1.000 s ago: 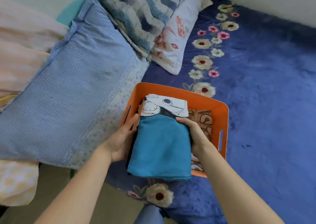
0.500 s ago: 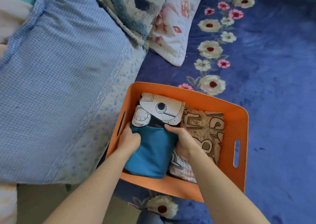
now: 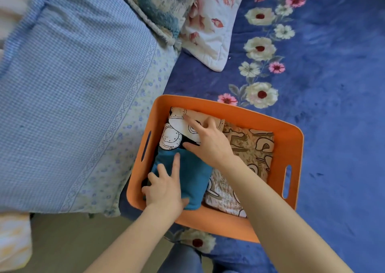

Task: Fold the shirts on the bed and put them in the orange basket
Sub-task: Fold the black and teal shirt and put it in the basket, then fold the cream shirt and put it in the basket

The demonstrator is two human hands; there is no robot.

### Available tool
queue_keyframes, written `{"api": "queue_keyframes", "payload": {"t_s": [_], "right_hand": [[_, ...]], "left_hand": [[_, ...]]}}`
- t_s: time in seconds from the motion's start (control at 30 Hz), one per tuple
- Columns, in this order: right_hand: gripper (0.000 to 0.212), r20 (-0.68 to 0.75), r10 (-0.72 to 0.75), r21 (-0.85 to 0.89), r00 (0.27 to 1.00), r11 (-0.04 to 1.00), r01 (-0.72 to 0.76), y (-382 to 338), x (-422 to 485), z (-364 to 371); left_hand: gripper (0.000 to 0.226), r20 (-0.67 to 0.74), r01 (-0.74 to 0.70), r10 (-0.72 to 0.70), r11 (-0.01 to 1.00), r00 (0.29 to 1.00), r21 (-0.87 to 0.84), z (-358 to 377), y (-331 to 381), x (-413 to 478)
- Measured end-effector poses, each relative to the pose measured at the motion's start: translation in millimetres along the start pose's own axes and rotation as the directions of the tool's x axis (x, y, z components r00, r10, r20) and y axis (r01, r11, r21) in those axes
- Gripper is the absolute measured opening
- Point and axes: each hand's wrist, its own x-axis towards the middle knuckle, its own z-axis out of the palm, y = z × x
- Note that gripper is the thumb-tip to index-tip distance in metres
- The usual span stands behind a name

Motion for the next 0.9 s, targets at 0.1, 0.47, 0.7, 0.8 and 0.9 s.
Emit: {"api": "queue_keyframes", "payload": {"t_s": [0.1, 0.47, 0.7, 0.8, 0.9], "right_hand": [[0.069, 0.063, 0.046, -0.181, 0.997, 0.983, -0.034, -1, 15, 8], [0.071, 0.246, 0.079, -0.081, 0.966, 0.995, -0.061, 14, 23, 20], [0.069, 0.189, 0.045, 0.189, 0.981, 0.978, -0.082, 20, -48, 0], [0.062, 0.064, 0.156, 0.219, 0.986, 0.962, -0.166, 29, -103, -19], [0.051, -0.057, 0.253, 0.255, 0.966, 0.939, -0.231, 43, -166, -39]], "left_hand": [[0.127, 0.12, 0.072, -0.069, 0.997, 0.99, -0.022, 2, 5, 21], [0.134, 0.171, 0.062, -0.049, 0.996, 0.984, -0.07, 28, 8, 46], [0.109, 0.218, 0.04, 0.014, 0.97, 0.976, -0.241, 12, 3, 25], [0.083, 0.124, -0.017, 0.046, 0.973, 0.991, -0.23, 3, 25, -6], [0.048, -0.146, -0.189, 0.153, 0.94, 0.977, -0.283, 4, 62, -43]]}}
